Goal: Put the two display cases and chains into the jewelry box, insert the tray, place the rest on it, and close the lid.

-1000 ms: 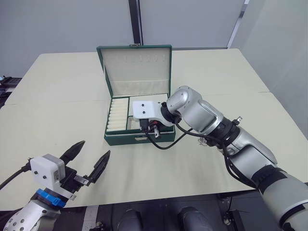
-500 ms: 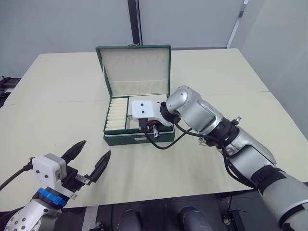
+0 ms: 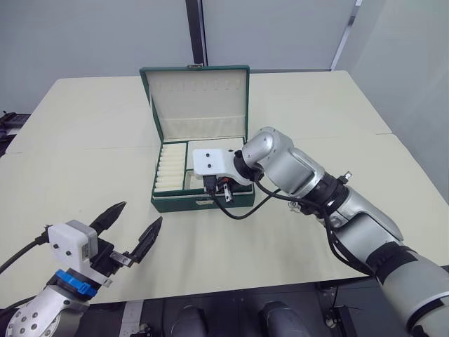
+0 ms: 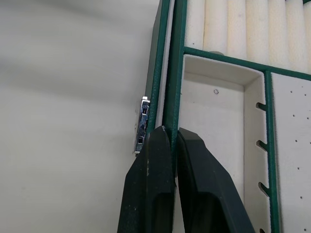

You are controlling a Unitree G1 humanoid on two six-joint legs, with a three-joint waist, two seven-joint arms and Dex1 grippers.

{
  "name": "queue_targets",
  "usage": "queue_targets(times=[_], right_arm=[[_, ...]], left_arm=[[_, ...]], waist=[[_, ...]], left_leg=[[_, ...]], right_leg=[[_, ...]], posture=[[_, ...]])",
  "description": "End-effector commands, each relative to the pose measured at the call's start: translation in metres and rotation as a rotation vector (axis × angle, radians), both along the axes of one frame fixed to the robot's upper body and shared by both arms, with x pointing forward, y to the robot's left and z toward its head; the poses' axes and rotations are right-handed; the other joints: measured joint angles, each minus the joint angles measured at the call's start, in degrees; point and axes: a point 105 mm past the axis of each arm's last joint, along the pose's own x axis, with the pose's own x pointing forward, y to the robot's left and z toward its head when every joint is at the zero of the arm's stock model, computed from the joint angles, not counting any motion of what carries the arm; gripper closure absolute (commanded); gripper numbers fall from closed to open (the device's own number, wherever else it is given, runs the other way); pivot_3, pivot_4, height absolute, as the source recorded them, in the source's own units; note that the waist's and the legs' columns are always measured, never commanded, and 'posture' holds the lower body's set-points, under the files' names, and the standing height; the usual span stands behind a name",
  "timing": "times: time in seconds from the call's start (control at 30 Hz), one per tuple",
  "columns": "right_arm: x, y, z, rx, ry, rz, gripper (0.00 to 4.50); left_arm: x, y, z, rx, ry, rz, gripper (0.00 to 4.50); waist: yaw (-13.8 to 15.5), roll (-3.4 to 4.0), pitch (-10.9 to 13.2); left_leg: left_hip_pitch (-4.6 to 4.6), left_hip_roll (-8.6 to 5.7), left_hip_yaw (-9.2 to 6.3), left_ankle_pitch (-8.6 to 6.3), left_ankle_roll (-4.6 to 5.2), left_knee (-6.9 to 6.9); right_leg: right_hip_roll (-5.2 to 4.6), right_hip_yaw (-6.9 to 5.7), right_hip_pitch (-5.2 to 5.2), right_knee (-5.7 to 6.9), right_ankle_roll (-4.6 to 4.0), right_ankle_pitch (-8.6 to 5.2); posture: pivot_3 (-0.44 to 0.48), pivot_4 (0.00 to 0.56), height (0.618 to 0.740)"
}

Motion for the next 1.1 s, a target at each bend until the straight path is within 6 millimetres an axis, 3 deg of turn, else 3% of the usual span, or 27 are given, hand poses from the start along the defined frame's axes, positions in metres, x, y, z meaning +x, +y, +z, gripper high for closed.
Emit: queue_targets(times=[0.03, 0.3, 0.53, 0.7, 0.83, 0.9, 1.0, 1.1], right_arm=[[-0.002, 0.003, 0.015, 0.052, -0.043, 0.01, 4.49], [-0.008, 0.006, 0.023, 0.086, -0.006, 0.011, 4.49], [-0.011, 0.005, 0.045, 0.148, 0.022, 0.003, 2.72], [-0.013, 0.003, 0.045, 0.167, 0.036, 0.018, 1.37], [-0.009, 0.006, 0.057, 0.33, 0.05, 0.029, 0.04], [0.002, -0.001, 0.067, 0.48, 0.057, 0.002, 0.01], [0.008, -0.01, 0.07, 0.569, 0.083, -0.019, 0.01], [0.018, -0.023, 0.07, 0.677, 0.096, -0.078, 0.67]], left_arm=[[0.0, -0.002, 0.003, 0.011, -0.01, -0.02, 0.0], [0.003, -0.002, 0.003, 0.014, -0.008, -0.029, 0.0], [0.004, -0.004, 0.001, 0.012, -0.006, -0.036, 0.0], [0.006, -0.003, 0.002, 0.016, -0.01, -0.038, 0.0], [0.007, -0.001, 0.003, 0.018, -0.016, -0.036, 0.0], [0.006, -0.001, 0.004, 0.014, -0.021, -0.037, 0.0], [0.005, -0.002, 0.005, 0.005, -0.023, -0.042, 0.0], [0.005, -0.002, 0.005, 0.001, -0.022, -0.052, 0.0]], waist=[[0.0, 0.0, 0.0], [0.0, -0.01, 0.0], [0.0, -0.05, 0.0], [0.0, -0.06, 0.0], [0.0, -0.07, 0.0], [0.0, -0.12, 0.0], [0.1, -0.19, 0.0], [0.1, -0.19, 0.0]], left_leg=[[0.0, 0.0, 0.0, 0.0, 0.0, 0.0], [0.0, 0.0, 0.0, 0.0, 0.0, 0.0], [-0.01, 0.0, 0.0, 0.0, -0.01, -0.01], [-0.01, 0.0, -0.01, 0.0, 0.0, -0.01], [-0.01, 0.0, 0.0, 0.0, 0.0, -0.01], [-0.01, 0.0, 0.0, 0.0, 0.0, -0.01], [-0.02, -0.01, 0.01, 0.0, -0.01, 0.0], [-0.01, 0.0, 0.0, 0.0, -0.01, 0.0]], right_leg=[[0.0, 0.0, 0.0, 0.0, 0.0, 0.0], [0.0, 0.0, 0.0, 0.0, 0.0, 0.0], [0.0, 0.0, 0.0, 0.0, 0.0, 0.0], [0.0, -0.01, 0.0, 0.0, 0.0, 0.0], [0.0, -0.01, 0.0, 0.0, 0.0, 0.0], [0.0, 0.0, 0.02, 0.0, 0.0, 0.0], [-0.01, -0.01, 0.05, -0.02, 0.0, 0.0], [-0.01, -0.02, 0.05, -0.02, 0.0, 0.0]], posture=[[0.0, 0.15, 0.74], [0.0, 0.15, 0.74], [0.0, 0.15, 0.74], [0.0, 0.15, 0.74], [0.0, 0.15, 0.74], [0.0, 0.15, 0.74], [0.0, 0.15, 0.74], [0.0, 0.15, 0.74]])
